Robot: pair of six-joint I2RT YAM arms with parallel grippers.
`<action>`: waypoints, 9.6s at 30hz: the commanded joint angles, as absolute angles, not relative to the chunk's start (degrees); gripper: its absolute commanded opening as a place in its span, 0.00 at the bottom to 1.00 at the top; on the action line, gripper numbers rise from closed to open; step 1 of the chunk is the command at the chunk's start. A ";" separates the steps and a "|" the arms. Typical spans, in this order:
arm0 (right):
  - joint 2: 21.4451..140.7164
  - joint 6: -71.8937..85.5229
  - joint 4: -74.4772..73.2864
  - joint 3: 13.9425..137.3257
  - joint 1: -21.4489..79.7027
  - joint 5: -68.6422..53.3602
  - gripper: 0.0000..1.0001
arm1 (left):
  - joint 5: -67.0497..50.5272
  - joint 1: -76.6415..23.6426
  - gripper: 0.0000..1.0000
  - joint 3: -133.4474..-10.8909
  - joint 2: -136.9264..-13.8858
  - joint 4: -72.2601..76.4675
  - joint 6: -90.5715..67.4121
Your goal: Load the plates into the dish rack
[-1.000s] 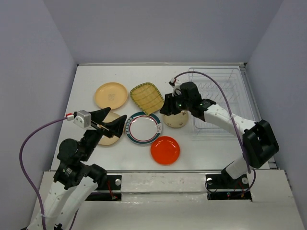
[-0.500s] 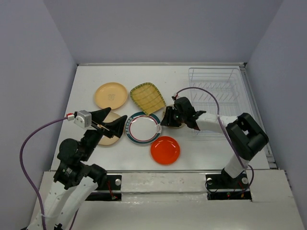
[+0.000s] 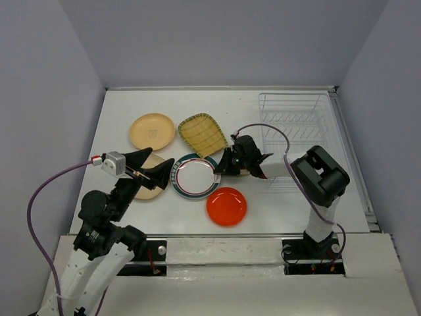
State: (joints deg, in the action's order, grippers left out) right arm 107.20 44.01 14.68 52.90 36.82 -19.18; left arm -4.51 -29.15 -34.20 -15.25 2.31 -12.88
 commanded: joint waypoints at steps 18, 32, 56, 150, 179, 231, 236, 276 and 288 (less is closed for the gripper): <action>86.76 43.86 2.38 50.80 37.79 -29.00 0.07 | -5.10 -29.09 0.99 -34.63 -13.89 4.92 -12.57; 68.82 16.11 -18.63 73.82 25.96 31.24 0.07 | -6.42 -29.62 0.99 -34.37 -10.29 5.27 -12.57; 84.55 -28.04 1.14 81.39 0.18 42.02 0.07 | -3.69 -36.56 0.99 -34.54 -0.97 4.04 -11.60; 132.64 65.31 27.59 81.76 57.22 -6.33 0.07 | 20.74 -34.45 0.99 -35.24 -5.28 0.69 -13.18; 81.28 -15.70 -6.94 86.73 14.52 43.06 0.07 | 16.00 -35.42 0.99 -34.80 -1.06 1.32 -12.57; 78.85 8.78 -19.60 79.73 1.93 20.62 0.84 | -10.17 -38.76 0.99 -34.91 -32.86 -2.47 -27.49; 67.62 17.03 -16.54 71.12 6.23 4.77 0.85 | -17.04 -39.02 0.79 -23.50 -41.29 7.19 -36.81; 65.92 15.82 -6.15 46.05 30.40 -43.83 0.87 | -8.18 -46.93 0.05 -31.11 -43.24 4.75 -32.70; 65.92 17.23 -8.33 50.26 31.64 -30.44 0.07 | -1.68 -46.85 0.85 -37.96 -41.05 0.02 -26.38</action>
